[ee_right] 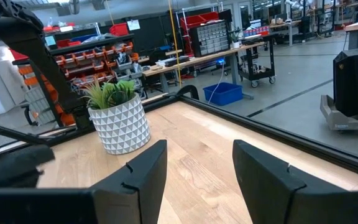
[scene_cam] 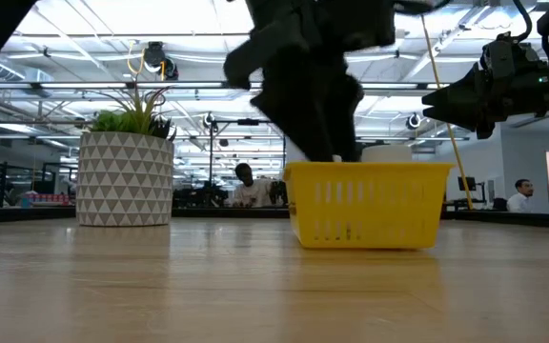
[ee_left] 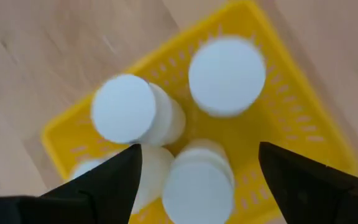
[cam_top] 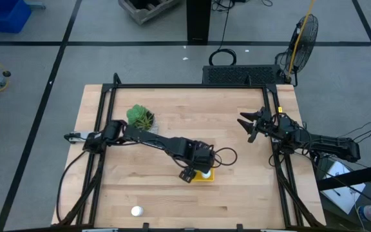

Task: Pick and place pill bottles into a basket
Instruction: Put the pill bottle into the basket

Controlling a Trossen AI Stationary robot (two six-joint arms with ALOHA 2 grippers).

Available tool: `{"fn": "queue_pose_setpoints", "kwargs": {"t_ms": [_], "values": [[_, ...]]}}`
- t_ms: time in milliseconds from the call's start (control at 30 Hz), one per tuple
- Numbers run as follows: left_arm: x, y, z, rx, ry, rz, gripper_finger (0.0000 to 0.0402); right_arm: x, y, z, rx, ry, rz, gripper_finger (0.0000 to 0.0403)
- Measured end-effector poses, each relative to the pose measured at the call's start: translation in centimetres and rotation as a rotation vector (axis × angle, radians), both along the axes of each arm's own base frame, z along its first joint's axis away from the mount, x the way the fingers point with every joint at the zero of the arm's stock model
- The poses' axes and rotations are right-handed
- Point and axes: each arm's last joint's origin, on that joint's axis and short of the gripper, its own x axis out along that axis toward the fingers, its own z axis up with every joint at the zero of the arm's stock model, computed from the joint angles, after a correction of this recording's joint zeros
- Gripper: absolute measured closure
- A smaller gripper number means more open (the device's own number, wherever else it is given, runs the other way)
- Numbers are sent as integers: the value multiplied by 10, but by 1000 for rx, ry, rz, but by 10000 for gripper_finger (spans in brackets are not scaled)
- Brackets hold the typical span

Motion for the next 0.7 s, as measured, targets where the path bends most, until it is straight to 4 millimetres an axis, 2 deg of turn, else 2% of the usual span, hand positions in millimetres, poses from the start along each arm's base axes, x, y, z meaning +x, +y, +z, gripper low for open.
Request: {"fn": "queue_pose_setpoints", "kwargs": {"t_ms": [233,400,533,700], "values": [[1,-4,32,-20,-57,3,96,0,0,0,0,0,0,226],[-10,-1,61,-54,-95,44,114,0,0,0,0,-1,1,226],[-25,6,76,-69,-31,114,125,0,0,0,0,2,1,229],[-55,11,89,-96,150,260,126,0,0,0,1,5,1,226]]}}
